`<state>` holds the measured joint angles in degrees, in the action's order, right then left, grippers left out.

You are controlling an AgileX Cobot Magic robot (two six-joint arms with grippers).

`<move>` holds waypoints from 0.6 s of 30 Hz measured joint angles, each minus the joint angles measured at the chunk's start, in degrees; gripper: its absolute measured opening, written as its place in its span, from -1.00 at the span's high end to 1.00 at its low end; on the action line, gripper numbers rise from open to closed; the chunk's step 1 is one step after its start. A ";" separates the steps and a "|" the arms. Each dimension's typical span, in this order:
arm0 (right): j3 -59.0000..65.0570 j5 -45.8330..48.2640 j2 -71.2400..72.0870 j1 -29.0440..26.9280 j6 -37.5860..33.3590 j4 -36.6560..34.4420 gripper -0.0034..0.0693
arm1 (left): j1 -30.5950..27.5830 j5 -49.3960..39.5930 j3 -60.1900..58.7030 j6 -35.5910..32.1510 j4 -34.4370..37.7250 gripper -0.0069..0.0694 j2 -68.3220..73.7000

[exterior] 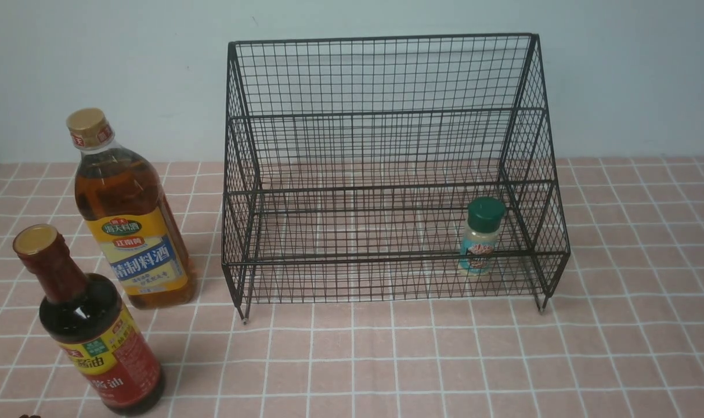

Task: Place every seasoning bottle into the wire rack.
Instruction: Use the left arm to grab the condiment bottle closest to it

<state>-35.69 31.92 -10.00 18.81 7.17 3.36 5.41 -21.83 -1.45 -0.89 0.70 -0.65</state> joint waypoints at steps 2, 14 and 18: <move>1.62 -3.12 0.00 0.00 -5.98 -4.42 0.94 | 0.00 0.00 0.00 0.00 0.00 0.84 0.00; 14.99 -8.05 3.59 -7.64 -12.16 -6.42 0.95 | 0.00 -0.01 0.00 0.00 0.00 0.84 0.00; 23.35 -8.07 6.94 -14.78 -12.27 -5.80 0.95 | 0.00 -0.01 0.00 0.00 0.00 0.84 0.00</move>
<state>-12.34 23.86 -3.06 4.03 -5.10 -2.44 5.41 -21.85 -1.45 -0.89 0.70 -0.65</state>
